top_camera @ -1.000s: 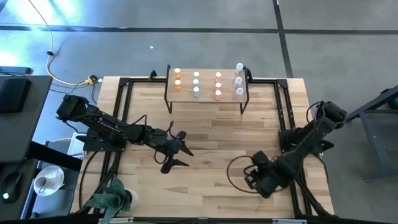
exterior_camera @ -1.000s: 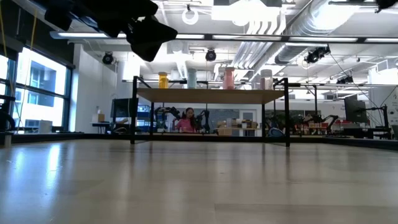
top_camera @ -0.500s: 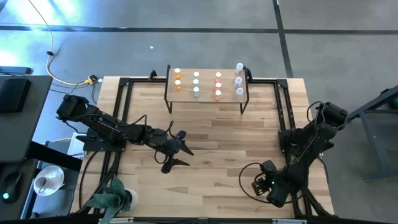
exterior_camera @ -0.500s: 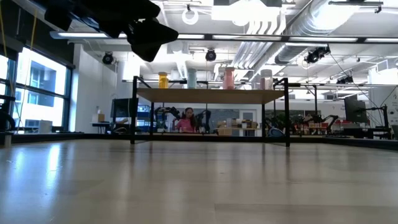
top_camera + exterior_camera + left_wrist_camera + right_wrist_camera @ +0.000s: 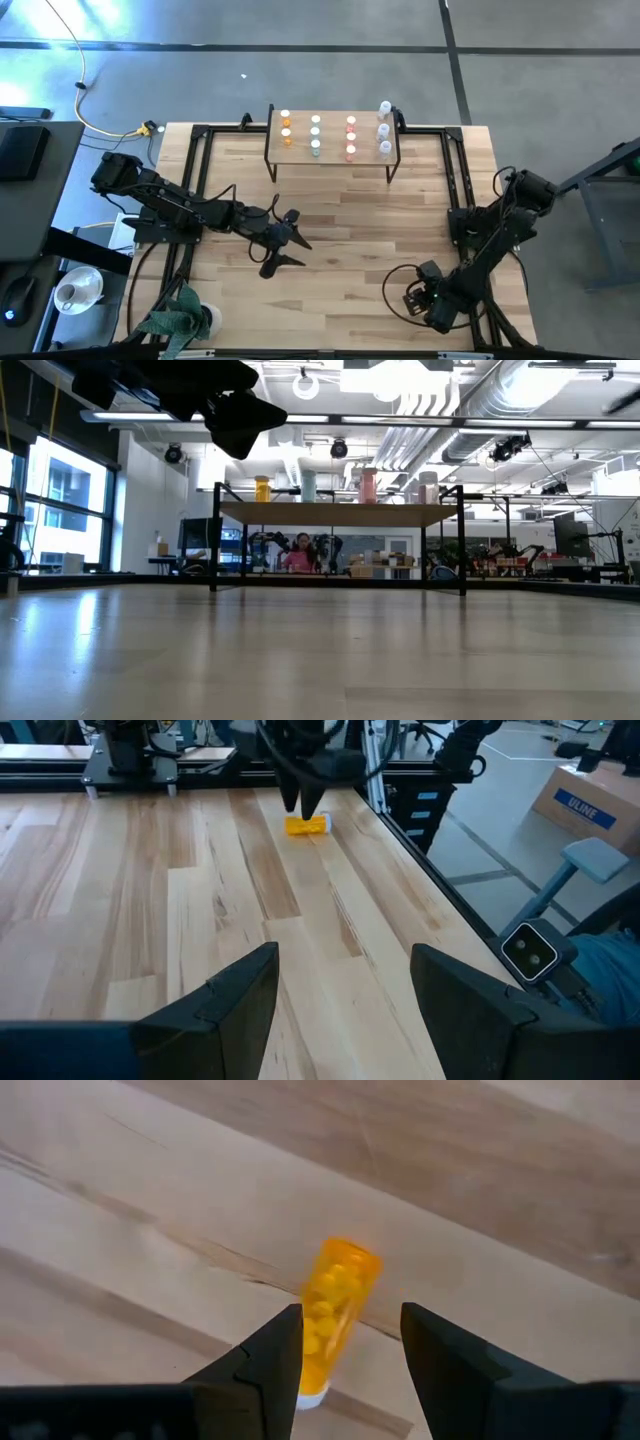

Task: Pick and place medicine bottles onto shelf by color
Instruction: Put the orange pill bottle on the shelf

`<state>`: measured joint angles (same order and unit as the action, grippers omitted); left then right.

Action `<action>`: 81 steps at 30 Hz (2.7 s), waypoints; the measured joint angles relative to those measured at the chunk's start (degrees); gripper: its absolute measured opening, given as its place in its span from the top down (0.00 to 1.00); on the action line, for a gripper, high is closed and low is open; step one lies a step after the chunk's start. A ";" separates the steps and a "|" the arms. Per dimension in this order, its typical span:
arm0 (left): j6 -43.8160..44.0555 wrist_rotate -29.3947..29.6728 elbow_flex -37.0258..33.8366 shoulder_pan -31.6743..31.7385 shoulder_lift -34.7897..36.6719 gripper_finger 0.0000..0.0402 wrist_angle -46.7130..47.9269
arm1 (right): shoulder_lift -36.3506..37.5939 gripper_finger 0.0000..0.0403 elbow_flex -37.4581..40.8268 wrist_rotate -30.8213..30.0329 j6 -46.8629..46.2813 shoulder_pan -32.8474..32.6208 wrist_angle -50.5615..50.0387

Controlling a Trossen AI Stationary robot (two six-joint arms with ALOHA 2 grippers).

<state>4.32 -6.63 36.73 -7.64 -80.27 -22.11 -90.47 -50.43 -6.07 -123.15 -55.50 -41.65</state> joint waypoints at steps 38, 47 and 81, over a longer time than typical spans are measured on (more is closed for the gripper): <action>3.04 -0.26 0.00 0.00 0.00 0.46 0.00 | -4.00 0.81 -0.07 -7.43 43.55 13.42 16.95; 4.21 -0.28 0.00 0.00 0.00 0.46 0.00 | -4.00 0.81 -0.07 -8.72 74.87 22.71 33.77; 20.43 6.00 0.00 0.89 -0.24 0.46 -1.13 | -4.01 0.81 -0.07 -39.37 203.35 29.69 57.07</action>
<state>24.75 -0.63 36.73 -6.75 -80.51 -23.24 -94.48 -50.50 -45.44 80.20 -25.81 15.42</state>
